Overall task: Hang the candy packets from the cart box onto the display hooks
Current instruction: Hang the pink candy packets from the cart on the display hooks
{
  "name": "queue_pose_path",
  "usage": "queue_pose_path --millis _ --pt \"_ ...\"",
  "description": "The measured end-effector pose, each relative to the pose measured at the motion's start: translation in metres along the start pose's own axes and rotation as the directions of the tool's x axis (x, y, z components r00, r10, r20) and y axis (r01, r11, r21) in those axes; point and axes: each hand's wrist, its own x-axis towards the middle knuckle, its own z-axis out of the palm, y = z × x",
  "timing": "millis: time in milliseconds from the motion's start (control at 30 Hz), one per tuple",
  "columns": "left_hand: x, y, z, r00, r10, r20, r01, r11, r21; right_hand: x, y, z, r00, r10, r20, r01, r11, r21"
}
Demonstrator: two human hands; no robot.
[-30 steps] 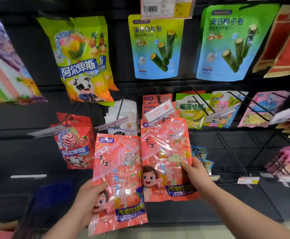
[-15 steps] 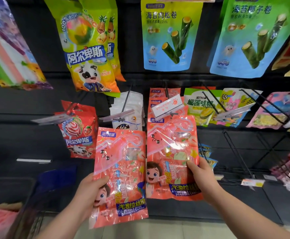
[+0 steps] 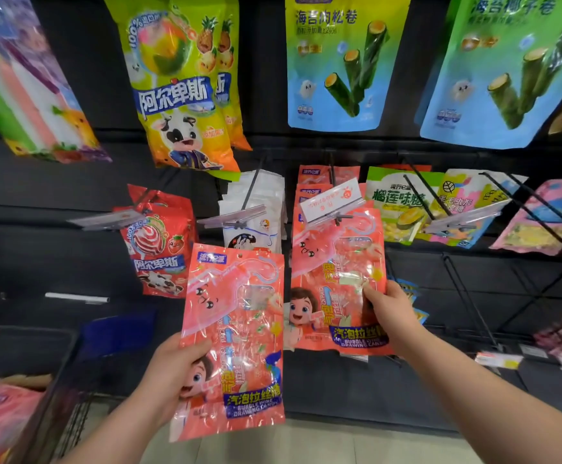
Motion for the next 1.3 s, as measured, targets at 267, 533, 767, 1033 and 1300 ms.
queue_pose_path --millis 267,533,767,1033,1300 --pt "-0.001 -0.01 0.012 0.999 -0.048 -0.011 0.047 0.996 -0.07 0.05 -0.005 0.012 1.0 -0.004 -0.016 0.003 0.998 -0.066" --pt "0.016 -0.025 0.044 0.999 0.015 0.034 -0.01 0.989 -0.147 0.103 0.011 0.026 1.0 -0.007 -0.006 0.007 0.997 -0.073" --pt "0.039 -0.042 0.064 0.991 0.064 0.115 -0.044 0.985 -0.169 0.148 0.022 0.037 0.997 -0.073 -0.004 0.072 0.994 -0.084" --pt "0.043 -0.048 0.089 0.983 0.016 0.181 0.023 0.977 -0.212 0.156 0.035 0.025 0.995 -0.092 0.043 0.098 0.976 -0.195" --pt "0.035 -0.038 0.117 0.971 0.01 0.237 0.035 0.982 -0.185 0.038 0.056 -0.014 0.908 0.115 0.402 -0.18 0.975 0.129"
